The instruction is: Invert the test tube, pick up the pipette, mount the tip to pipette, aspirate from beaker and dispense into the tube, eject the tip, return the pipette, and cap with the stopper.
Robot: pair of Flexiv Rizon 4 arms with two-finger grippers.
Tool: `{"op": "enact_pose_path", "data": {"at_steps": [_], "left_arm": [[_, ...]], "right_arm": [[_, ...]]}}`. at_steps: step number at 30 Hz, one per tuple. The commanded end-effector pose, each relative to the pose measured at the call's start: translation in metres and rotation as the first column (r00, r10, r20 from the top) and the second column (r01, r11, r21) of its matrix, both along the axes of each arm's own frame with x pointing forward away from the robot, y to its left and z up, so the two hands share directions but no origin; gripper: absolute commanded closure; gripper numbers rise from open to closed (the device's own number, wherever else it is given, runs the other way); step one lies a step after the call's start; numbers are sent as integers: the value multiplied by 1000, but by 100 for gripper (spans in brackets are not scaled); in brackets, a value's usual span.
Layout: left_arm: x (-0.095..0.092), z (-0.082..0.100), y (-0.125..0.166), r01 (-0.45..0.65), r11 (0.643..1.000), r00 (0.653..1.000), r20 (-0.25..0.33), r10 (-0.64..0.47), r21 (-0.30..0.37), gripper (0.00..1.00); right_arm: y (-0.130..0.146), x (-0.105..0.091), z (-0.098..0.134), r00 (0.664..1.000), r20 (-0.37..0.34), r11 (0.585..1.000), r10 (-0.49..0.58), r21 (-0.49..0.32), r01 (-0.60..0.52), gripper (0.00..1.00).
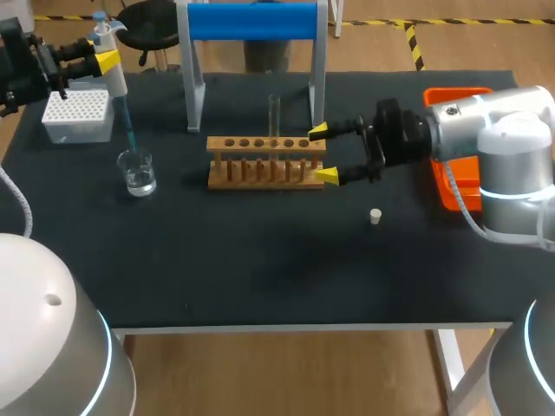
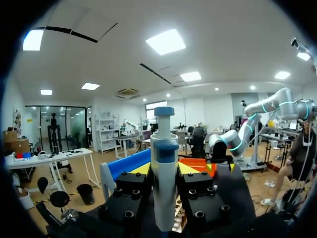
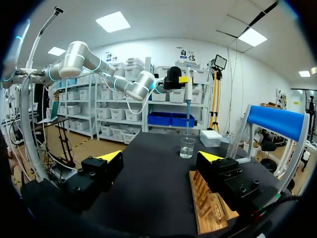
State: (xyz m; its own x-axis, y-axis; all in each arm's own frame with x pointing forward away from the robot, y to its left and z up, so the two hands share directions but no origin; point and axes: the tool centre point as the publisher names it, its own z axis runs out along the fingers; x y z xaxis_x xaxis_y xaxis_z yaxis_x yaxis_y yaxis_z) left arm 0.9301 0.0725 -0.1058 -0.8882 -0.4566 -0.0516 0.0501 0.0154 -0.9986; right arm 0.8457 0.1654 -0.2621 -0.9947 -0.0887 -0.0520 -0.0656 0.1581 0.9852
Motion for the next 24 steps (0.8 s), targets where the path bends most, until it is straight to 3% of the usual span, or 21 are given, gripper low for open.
{"op": "enact_pose_path", "data": {"at_steps": [1,9,24], "left_arm": [[0,0,0,1,1000,1000,2,-1,-1,100],[0,0,0,1,1000,1000,2,-1,-1,100],[0,0,0,1,1000,1000,2,-1,-1,100]], "right_arm": [[17,-9,6,999,6,999,-46,-23,46,0],[65,-24,17,996,45,992,-83,-88,87,0],[162,-48,15,985,61,973,-159,-158,167,0]]}}
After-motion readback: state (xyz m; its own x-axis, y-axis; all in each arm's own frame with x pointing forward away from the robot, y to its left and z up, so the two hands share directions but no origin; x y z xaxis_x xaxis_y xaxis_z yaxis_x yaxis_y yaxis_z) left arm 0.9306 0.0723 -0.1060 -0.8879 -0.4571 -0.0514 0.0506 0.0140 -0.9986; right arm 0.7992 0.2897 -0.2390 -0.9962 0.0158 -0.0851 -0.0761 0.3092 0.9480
